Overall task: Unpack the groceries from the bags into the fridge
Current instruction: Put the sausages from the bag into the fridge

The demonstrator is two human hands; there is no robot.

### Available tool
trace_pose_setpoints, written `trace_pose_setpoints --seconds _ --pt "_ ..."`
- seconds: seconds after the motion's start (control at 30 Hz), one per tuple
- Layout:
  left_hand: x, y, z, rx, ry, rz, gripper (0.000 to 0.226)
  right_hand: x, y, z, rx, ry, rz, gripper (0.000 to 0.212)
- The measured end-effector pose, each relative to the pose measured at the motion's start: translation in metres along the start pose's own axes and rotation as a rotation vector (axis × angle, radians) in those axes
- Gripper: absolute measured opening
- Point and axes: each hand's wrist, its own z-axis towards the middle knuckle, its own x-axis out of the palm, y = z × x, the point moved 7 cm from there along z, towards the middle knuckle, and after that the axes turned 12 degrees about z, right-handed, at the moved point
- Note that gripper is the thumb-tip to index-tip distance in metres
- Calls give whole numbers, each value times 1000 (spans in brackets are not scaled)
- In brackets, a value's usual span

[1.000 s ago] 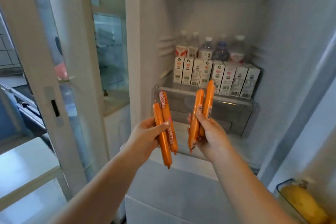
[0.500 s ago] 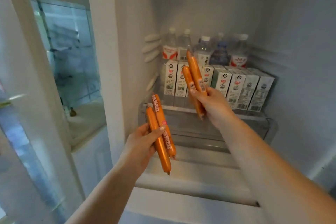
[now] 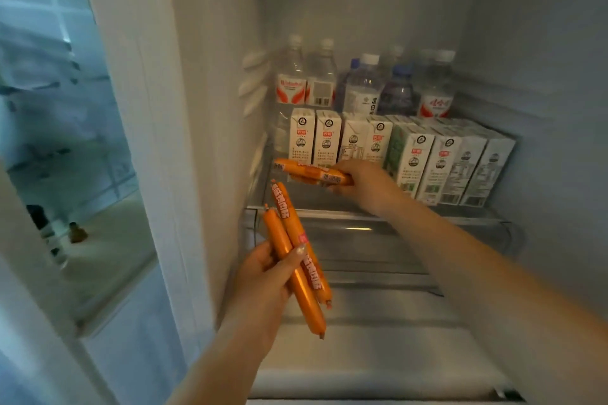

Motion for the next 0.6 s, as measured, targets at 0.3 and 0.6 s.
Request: trace_pose_setpoints --seconds 0.3,0.6 --pt "13 -1 4 -26 -37 -12 23 2 0 2 -176 39 -135 35" --pt "19 -11 0 4 -71 -66 26 -12 4 -13 -271 42 -201 25"
